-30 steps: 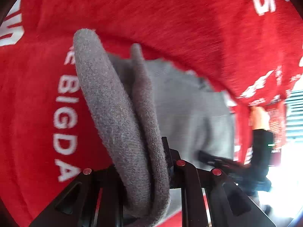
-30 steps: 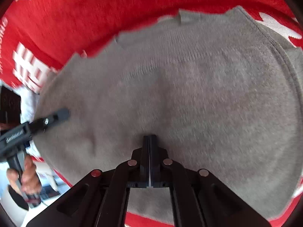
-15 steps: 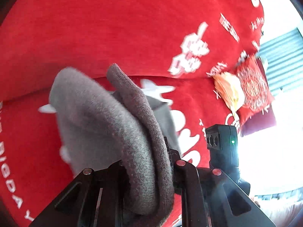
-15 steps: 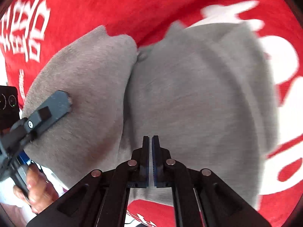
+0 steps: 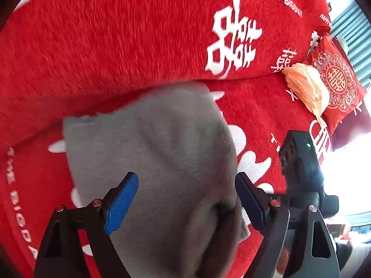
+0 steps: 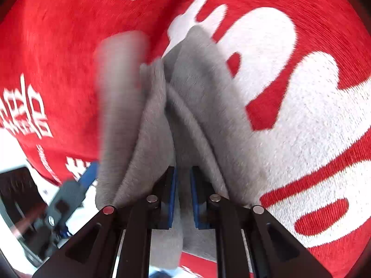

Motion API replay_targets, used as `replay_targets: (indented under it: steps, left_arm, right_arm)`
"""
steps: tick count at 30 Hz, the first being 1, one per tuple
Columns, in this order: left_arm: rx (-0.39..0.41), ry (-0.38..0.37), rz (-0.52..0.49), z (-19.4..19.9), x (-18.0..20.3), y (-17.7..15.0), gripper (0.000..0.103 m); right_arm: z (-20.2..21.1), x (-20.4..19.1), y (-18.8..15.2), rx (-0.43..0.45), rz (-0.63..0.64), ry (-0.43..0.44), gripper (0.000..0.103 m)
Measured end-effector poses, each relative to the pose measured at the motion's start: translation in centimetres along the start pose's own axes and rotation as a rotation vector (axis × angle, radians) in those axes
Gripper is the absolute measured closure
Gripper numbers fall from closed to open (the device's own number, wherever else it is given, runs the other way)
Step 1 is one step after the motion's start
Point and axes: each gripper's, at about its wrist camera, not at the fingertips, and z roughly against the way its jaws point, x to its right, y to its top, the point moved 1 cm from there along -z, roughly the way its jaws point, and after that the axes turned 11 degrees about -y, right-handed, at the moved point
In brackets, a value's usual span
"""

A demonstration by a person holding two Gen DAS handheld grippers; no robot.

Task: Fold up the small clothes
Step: 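Lower the held sweater bundle onto the blanket and open the right tool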

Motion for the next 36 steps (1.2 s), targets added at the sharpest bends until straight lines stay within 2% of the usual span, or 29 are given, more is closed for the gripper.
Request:
replay_targets:
  steps: [2,4,6,9,11,12,14,16,18,20,21,22,23,24,28,30,32,34,36]
  left_arm:
    - [0.03,0.03,0.014,1.2,-0.5,0.1,0.015]
    - [0.044,0.061,0.045,2.2,-1.7,0.0,0.013]
    - [0.055,0.11,0.096,2.8,-3.3,-0.4,0.013]
    - [0.041,0.174,0.162,2.9,-6.0,-1.2,0.013]
    - [0.039,0.243,0.213,3.3,-8.1,-2.0,0.013]
    - [0.052,0.254,0.229,3.8,-8.7,-2.5,0.013]
    - [0.094,0.263,0.27,4.4,-9.7,-3.3,0.013]
    - [0.088,0.269,0.29,4.7,-10.7,-3.6,0.013]
    - [0.065,0.297,0.287,4.2,-11.1,-3.8,0.013]
    - [0.04,0.317,0.268,3.8,-11.3,-3.9,0.013]
    - [0.021,0.319,0.267,3.4,-11.4,-3.9,0.013]
    - [0.006,0.318,0.272,3.0,-11.4,-3.9,0.013]
    - [-0.007,0.31,0.281,2.6,-11.5,-4.0,0.013]
    - [-0.014,0.313,0.29,2.3,-11.4,-4.2,0.013]
    - [-0.009,0.348,0.269,2.4,-10.5,-4.4,0.013]
    - [-0.008,0.357,0.256,2.2,-10.1,-4.7,0.013]
    - [-0.031,0.351,0.253,1.6,-10.0,-5.1,0.013]
    - [-0.039,0.341,0.26,1.1,-10.1,-5.6,0.013]
    - [-0.052,0.326,0.273,1.0,-10.1,-5.9,0.013]
  right_arm:
    - [0.5,1.2,0.3,0.006,-0.079,0.07,0.084]
    - [1.1,2.4,0.7,0.009,-0.157,0.151,0.067]
    - [0.3,3.0,-0.3,0.013,-0.201,0.22,0.051]
    - [1.2,4.4,0.3,0.003,-0.259,0.29,0.045]
    - [1.4,5.5,0.5,-0.001,-0.3,0.357,0.041]
    - [0.3,5.4,0.8,-0.002,-0.318,0.389,0.034]
    - [0.9,6.2,1.0,-0.007,-0.331,0.413,0.031]
    - [1.4,6.4,1.6,-0.025,-0.285,0.377,0.029]
    - [0.5,4.5,1.3,-0.051,-0.22,0.313,0.029]
    - [0.1,2.0,1.6,-0.076,-0.105,0.186,0.03]
    - [0.1,1.0,1.8,-0.078,-0.042,0.116,0.041]
    - [-0.1,-0.4,2.0,-0.076,0.039,0.014,0.069]
    - [-0.3,-1.7,2.0,-0.08,0.123,-0.09,0.086]
    - [-0.1,-2.7,1.8,-0.063,0.186,-0.151,0.088]
    - [2.7,-5.8,0.4,0.043,0.388,-0.224,0.089]
    - [2.8,-5.0,0.5,0.034,0.381,-0.235,0.089]
    - [1.6,-5.3,1.1,0.017,0.358,-0.287,0.089]
    - [0.4,-3.0,1.7,-0.01,0.334,-0.34,0.085]
    - [0.7,-2.0,2.0,0.0,0.28,-0.309,0.084]
